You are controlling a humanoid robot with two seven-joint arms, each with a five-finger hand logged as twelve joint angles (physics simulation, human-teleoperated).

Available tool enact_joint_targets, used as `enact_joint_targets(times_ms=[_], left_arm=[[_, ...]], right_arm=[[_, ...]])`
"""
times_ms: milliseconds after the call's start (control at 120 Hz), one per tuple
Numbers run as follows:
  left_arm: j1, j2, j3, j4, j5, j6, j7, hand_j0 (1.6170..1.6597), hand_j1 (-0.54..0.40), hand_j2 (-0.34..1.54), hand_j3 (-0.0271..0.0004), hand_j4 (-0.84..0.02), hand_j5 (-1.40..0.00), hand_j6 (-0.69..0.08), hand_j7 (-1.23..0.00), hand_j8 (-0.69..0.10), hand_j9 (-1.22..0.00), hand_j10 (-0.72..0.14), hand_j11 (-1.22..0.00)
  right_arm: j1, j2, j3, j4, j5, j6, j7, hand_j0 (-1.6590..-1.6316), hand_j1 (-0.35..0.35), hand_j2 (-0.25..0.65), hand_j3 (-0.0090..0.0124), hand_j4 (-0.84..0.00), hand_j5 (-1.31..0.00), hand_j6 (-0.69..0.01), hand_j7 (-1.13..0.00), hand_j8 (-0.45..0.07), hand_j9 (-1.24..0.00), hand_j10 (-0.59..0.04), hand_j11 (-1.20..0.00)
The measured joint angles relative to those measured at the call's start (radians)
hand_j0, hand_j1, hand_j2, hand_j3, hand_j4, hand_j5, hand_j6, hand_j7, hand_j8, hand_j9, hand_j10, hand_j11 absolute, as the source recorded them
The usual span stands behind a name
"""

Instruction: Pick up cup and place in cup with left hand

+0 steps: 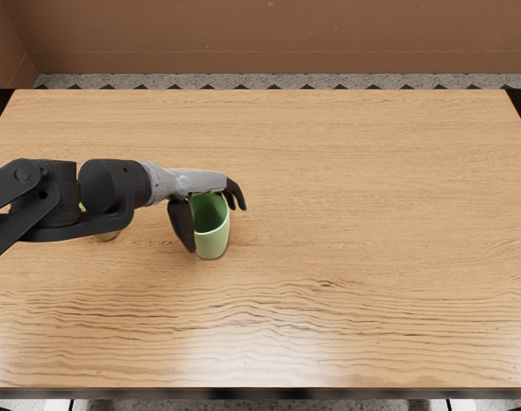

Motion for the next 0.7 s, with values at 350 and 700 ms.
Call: enact_joint_targets(times_ms=[350,700], left_arm=[[0.006,0.000,0.016,0.002,0.029,0.046,0.001,1.6552,-0.151,0.09,0.0000,-0.415,-0.57,-0.351,-0.57,-0.258,-0.57,-0.311,-0.57],[-0.012,-0.008,0.064,0.002,0.085,0.082,0.000,1.6521,-0.144,0.19,0.0000,-0.488,-0.58,-0.344,-0.61,-0.242,-0.62,-0.335,-0.62]], right_arm=[[0.000,0.000,0.000,0.000,0.000,0.000,0.000,-1.6581,-0.349,0.000,0.0000,-0.001,0.00,-0.001,0.00,-0.001,0.00,0.000,0.00],[0.000,0.000,0.000,0.000,0.000,0.000,0.000,-1.6581,-0.349,0.000,0.0000,0.000,0.00,-0.001,0.00,-0.001,0.00,0.000,0.00]])
